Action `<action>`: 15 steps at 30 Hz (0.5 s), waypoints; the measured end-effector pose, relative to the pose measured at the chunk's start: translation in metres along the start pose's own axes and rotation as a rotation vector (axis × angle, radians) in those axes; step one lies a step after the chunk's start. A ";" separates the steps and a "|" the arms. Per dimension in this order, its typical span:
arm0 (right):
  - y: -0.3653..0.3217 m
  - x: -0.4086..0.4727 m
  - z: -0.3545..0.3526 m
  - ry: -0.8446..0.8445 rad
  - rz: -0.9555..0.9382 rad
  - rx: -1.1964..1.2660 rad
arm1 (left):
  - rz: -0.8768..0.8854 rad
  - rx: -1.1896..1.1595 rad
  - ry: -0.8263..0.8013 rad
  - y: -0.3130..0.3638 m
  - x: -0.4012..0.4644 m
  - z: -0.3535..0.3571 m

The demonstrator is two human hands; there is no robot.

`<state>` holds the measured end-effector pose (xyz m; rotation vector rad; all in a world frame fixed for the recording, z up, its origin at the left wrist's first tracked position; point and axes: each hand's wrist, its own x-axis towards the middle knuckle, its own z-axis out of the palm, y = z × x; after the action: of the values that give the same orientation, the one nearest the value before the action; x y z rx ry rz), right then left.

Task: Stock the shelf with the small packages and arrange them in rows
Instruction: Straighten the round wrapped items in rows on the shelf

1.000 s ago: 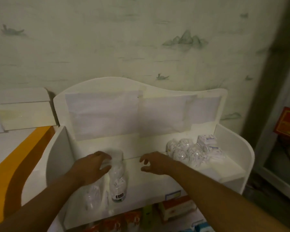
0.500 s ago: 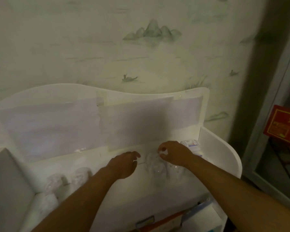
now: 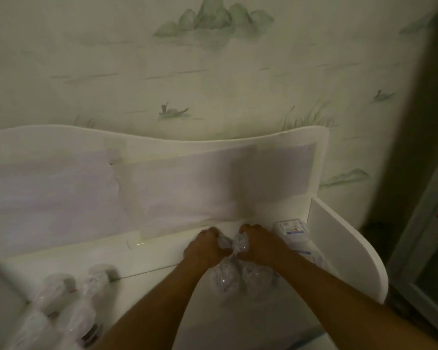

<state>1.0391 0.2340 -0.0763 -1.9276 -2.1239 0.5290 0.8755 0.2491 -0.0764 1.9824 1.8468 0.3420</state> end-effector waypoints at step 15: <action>-0.048 0.004 0.000 0.017 -0.043 0.023 | 0.199 0.141 -0.089 -0.101 -0.022 -0.065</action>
<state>0.9945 0.2345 -0.0570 -1.8637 -2.1337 0.5251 0.7542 0.2396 -0.0619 2.2450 1.6644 0.1812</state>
